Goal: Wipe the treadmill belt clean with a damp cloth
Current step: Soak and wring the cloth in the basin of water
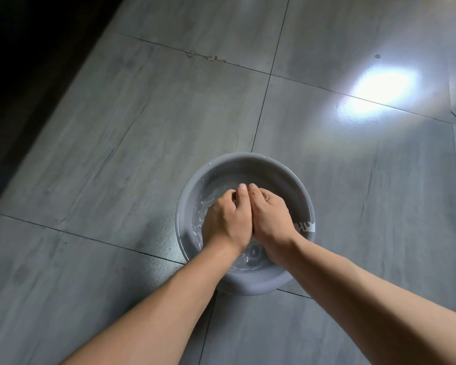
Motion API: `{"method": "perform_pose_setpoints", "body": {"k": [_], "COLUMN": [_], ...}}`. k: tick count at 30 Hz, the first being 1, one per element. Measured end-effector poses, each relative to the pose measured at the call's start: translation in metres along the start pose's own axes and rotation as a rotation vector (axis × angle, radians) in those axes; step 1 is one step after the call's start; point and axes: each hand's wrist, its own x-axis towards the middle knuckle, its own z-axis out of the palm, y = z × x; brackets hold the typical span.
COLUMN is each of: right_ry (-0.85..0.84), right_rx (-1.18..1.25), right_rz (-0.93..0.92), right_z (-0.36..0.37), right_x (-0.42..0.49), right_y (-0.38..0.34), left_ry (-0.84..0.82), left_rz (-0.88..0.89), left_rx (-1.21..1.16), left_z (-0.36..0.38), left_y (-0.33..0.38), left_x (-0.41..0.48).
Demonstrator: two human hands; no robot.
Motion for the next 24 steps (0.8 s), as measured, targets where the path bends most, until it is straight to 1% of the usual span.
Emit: {"method": "perform_pose_setpoints", "body": {"k": [3,6,11,13,15,17,19,21,24], "right_ry": [0.004,0.021,0.077,0.039,-0.025,-0.051,-0.052,-0.028,0.011], "right_rx": [-0.024,-0.003,-0.197,-0.28,-0.27,-0.179,-0.076,-0.033,-0.088], "right_rz": [-0.027,-0.059,-0.127,-0.098,-0.017,0.079,0.145,0.167,0.123], "right_z": [0.0,-0.001,-0.003,-0.008,-0.015,-0.022,-0.024,-0.021,-0.012], "right_x": [-0.002,-0.002,0.004,0.004,0.004,0.004,0.003,0.001,-0.002], "right_y": [0.0,-0.001,0.007,0.004,-0.001,-0.005,-0.005,-0.003,0.002], "left_ry": [-0.031,-0.053,-0.066,-0.093,-0.129,-0.136,-0.14,-0.12,-0.035], "left_rz": [-0.045,-0.075,-0.193,-0.259,-0.28,-0.259,-0.182,-0.088,-0.065], "left_rx": [0.019,-0.023,-0.065,-0.133,-0.242,-0.352,-0.377,-0.272,-0.131], "left_z": [0.001,0.002,0.003,0.005,0.005,0.005,0.002,0.003,0.004], "left_y": [-0.002,-0.002,-0.001,0.0,0.0,-0.006,-0.011,-0.016,-0.014], "left_x": [0.004,0.006,0.005,0.004,0.002,0.002,0.001,0.001,0.002]}}
